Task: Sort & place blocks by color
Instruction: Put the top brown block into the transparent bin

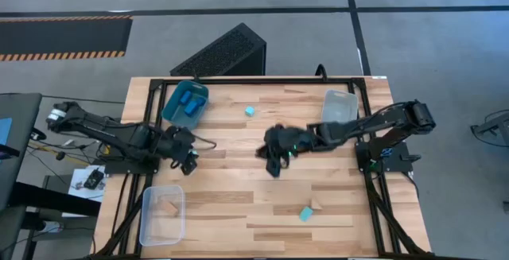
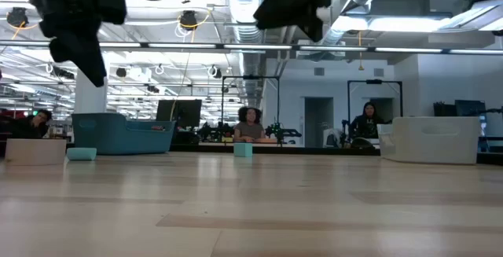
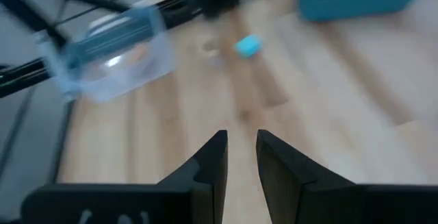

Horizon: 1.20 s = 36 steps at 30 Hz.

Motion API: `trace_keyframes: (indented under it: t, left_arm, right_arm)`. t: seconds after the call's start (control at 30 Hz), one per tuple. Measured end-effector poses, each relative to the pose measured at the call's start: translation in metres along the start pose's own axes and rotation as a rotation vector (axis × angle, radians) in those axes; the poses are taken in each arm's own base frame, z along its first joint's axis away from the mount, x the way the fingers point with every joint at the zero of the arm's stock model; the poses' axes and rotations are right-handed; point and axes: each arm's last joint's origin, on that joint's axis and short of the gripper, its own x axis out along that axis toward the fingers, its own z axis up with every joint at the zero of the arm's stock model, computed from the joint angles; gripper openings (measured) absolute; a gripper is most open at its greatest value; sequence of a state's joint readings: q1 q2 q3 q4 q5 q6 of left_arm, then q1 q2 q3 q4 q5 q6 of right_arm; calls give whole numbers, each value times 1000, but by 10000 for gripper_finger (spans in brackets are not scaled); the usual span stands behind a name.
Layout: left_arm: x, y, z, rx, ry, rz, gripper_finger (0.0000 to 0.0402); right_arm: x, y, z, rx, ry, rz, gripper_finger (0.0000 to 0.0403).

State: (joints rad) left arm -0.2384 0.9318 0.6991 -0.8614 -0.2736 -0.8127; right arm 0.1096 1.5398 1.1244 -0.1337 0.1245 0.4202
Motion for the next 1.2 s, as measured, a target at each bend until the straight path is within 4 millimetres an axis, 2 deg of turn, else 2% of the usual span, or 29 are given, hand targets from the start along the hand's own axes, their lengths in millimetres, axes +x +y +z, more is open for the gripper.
trace_keyframes:
  t: [0.13, 0.27, 0.37, 0.47, 0.67, 0.8, 1.0, 1.2]
  left_arm:
    - [12, 0, 14, -35, 66, -106, 187]
    - [29, 0, 7, -8, 223, -26, 187]
    - [37, 3, -1, -8, 367, 47, 187]
    - [43, 2, -3, 17, 411, 76, 187]
    - [60, -7, -4, 104, 479, 8, 187]
    - [71, -8, -8, 147, 550, 33, 187]
    - [87, -9, -14, 180, 629, 84, 187]
    - [102, -13, -19, 193, 697, 66, 181]
  right_arm:
    - [10, -20, 7, -15, 18, 60, 102]
    - [22, -27, 0, -59, 98, 139, 102]
    - [24, -28, -4, -87, 126, 141, 102]
    - [25, -26, -7, -93, 109, 153, 102]
    - [27, -32, -31, -60, 170, 164, 102]
    - [28, -33, -49, -33, 226, 155, 102]
    - [27, -22, -59, -38, 248, 179, 102]
    - [27, -19, -59, -27, 226, 169, 102]
